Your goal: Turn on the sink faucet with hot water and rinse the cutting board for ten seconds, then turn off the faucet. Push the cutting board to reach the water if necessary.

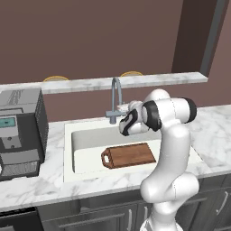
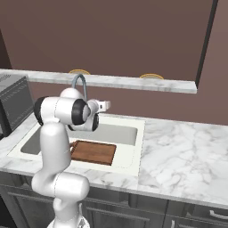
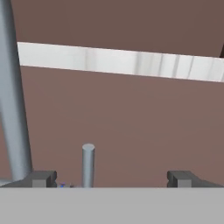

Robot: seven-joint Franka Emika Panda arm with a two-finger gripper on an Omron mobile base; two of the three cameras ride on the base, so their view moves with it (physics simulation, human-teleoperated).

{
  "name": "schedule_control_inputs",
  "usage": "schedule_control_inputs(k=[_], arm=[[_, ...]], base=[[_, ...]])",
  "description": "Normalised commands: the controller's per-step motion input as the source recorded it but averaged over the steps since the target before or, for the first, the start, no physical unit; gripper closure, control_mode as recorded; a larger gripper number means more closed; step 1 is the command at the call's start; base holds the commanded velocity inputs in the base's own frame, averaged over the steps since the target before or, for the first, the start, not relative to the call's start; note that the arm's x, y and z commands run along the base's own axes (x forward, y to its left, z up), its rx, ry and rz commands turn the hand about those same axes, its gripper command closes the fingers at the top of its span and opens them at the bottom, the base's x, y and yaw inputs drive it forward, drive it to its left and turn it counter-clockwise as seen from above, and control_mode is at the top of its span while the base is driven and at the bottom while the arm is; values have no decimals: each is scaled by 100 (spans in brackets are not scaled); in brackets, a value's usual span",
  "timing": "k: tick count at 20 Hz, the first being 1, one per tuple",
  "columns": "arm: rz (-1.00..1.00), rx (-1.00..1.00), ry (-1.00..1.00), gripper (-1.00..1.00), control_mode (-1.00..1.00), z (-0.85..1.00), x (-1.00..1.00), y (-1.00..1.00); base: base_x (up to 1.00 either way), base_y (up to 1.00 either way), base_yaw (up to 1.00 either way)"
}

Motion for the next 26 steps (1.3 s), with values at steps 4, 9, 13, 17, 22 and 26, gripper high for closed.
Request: schedule_control_inputs(k=[4,9,13,17,22,26], arm=[[0,0,-2,-100,-100,-6,17,0],[0,0,0,-100,-100,-7,11,0],[0,0,0,-100,-100,-8,9,0],[0,0,0,-100,-100,-8,5,0],[0,0,0,-100,-100,-2,6,0],[0,0,0,-100,-100,0,11,0]], base=[[0,0,0],[0,0,0],[0,0,0],[0,0,0],[0,0,0],[0,0,0]])
